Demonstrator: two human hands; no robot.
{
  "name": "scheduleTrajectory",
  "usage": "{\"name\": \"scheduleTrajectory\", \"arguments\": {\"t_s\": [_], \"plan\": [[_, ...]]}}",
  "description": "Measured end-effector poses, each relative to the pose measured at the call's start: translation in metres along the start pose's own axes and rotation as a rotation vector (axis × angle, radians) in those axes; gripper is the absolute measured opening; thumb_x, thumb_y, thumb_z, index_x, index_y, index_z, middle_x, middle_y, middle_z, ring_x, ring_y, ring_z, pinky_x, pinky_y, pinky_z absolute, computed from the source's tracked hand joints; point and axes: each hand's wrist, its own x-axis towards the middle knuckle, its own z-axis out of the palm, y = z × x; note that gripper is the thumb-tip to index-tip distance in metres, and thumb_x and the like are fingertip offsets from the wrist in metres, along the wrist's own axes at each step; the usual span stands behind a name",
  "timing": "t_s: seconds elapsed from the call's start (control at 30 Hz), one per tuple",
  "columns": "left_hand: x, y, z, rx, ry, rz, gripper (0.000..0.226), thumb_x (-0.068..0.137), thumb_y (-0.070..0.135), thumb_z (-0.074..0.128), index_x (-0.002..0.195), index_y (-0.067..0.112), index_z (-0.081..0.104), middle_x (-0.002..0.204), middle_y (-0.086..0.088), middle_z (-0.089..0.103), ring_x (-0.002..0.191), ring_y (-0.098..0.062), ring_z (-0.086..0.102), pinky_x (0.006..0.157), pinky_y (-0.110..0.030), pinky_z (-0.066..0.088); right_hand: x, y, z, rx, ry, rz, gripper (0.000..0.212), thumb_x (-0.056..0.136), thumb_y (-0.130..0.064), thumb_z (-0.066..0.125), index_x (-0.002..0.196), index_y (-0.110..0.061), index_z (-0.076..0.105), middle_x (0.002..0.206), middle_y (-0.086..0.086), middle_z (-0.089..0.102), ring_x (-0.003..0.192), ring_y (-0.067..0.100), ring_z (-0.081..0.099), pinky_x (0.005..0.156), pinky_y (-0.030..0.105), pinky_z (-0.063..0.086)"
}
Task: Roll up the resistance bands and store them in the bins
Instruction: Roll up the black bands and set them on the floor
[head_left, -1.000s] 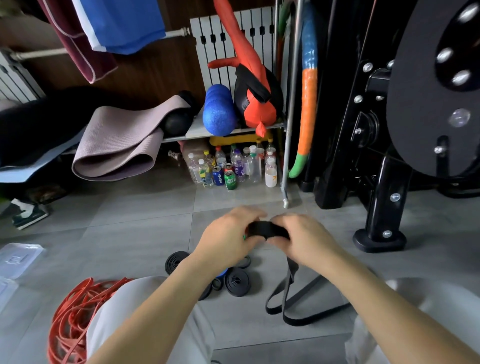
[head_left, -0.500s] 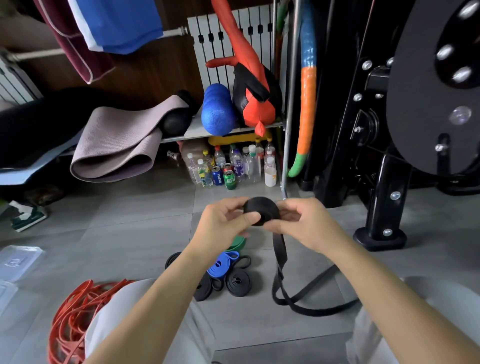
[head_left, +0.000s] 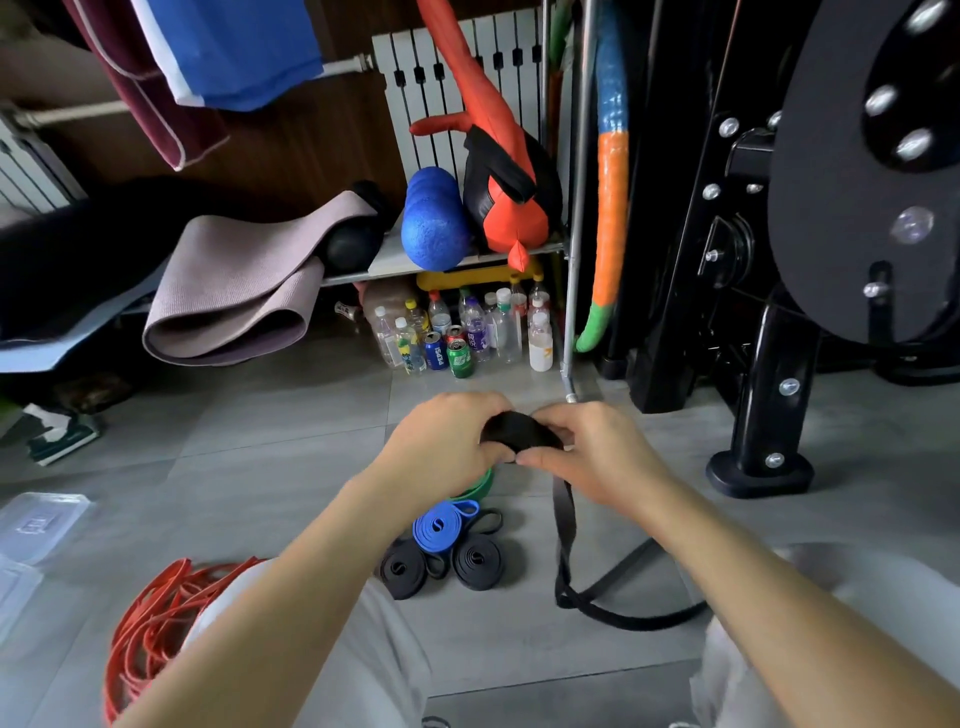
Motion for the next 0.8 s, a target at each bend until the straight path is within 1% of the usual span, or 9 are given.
{"name": "scheduleTrajectory", "arguments": {"t_s": [0.07,0.13,0.2,0.3,0.43,0.57,0.67,0.73,0.8], "plan": [[0.006,0.001,-0.013,-0.055,0.009,-0.03,0.025,0.075,0.023,0.073,0.1,0.023,0.066,0.09,0.004,0.068,0.088,-0.017,0.061,0.078,-0.031,0.049,0.001,0.001,-0.004,0.16,0.004,0.041,0.022,0.07,-0.027,0.078,0.091,-0.03,0.071,0.083,-0.007,0.073,0.079,0.008,0.067,0.075,0.03,0.055],[0.008,0.002,-0.027,-0.322,0.065,-0.087,0.023,0.071,0.013,0.078,0.089,0.025,0.069,0.081,0.01,0.068,0.08,-0.007,0.065,0.08,-0.027,0.051,0.001,0.0,-0.011,0.303,-0.002,0.055,0.023,0.067,-0.024,0.081,0.081,-0.036,0.069,0.082,-0.011,0.073,0.079,0.005,0.069,0.08,0.028,0.055],[0.006,0.003,-0.038,-0.614,0.129,-0.127,0.035,0.069,0.001,0.078,0.081,0.032,0.067,0.078,0.015,0.069,0.075,-0.001,0.066,0.082,-0.024,0.052,0.003,-0.005,-0.019,0.424,-0.045,0.027,0.028,0.068,-0.015,0.081,0.077,-0.039,0.07,0.081,-0.015,0.073,0.081,0.003,0.069,0.081,0.021,0.053],[0.007,0.008,-0.056,-0.905,0.205,-0.121,0.035,0.074,-0.008,0.07,0.088,0.023,0.068,0.081,0.006,0.072,0.077,-0.007,0.067,0.076,-0.022,0.055,0.019,-0.031,-0.04,0.482,-0.038,-0.04,0.032,0.071,-0.003,0.076,0.079,-0.033,0.069,0.076,-0.018,0.072,0.076,-0.005,0.067,0.071,0.009,0.049],[0.02,0.02,-0.101,-1.298,0.33,-0.114,0.022,0.084,-0.005,0.06,0.096,0.013,0.064,0.078,0.003,0.073,0.075,-0.009,0.069,0.065,-0.018,0.055,0.048,-0.088,-0.087,0.514,0.066,-0.186,0.03,0.073,-0.004,0.075,0.087,-0.029,0.068,0.079,-0.016,0.072,0.078,-0.004,0.067,0.069,0.009,0.049],[0.031,0.035,-0.141,-1.501,0.383,-0.002,0.018,0.083,0.001,0.061,0.1,0.008,0.064,0.083,0.0,0.073,0.08,-0.01,0.069,0.067,-0.018,0.054,0.057,-0.13,-0.13,0.458,0.132,-0.285,0.023,0.075,-0.012,0.075,0.094,-0.024,0.069,0.088,-0.005,0.074,0.079,0.006,0.069,0.075,0.018,0.055],[0.034,0.047,-0.153,-1.595,0.37,0.048,0.016,0.083,0.001,0.061,0.097,0.007,0.065,0.085,-0.005,0.074,0.081,-0.013,0.07,0.068,-0.019,0.054,0.056,-0.143,-0.145,0.473,0.167,-0.292,0.022,0.079,-0.008,0.071,0.099,-0.019,0.068,0.083,0.0,0.072,0.076,0.014,0.068,0.073,0.021,0.056],[0.036,0.054,-0.159,-1.62,0.362,0.028,0.013,0.085,0.0,0.06,0.095,0.006,0.065,0.081,-0.004,0.073,0.078,-0.012,0.07,0.066,-0.017,0.054,0.056,-0.149,-0.151,0.437,0.19,-0.301,0.022,0.081,-0.007,0.069,0.103,-0.013,0.068,0.078,0.001,0.069,0.067,0.01,0.064,0.063,0.014,0.051],[0.035,0.062,-0.166,-1.632,0.354,-0.023,0.011,0.086,-0.001,0.059,0.095,0.004,0.063,0.075,-0.003,0.073,0.072,-0.009,0.07,0.062,-0.016,0.053,0.058,-0.156,-0.16,0.364,0.193,-0.3,0.022,0.083,-0.01,0.068,0.103,-0.016,0.068,0.076,-0.003,0.068,0.063,0.0,0.062,0.058,0.009,0.046]]}}
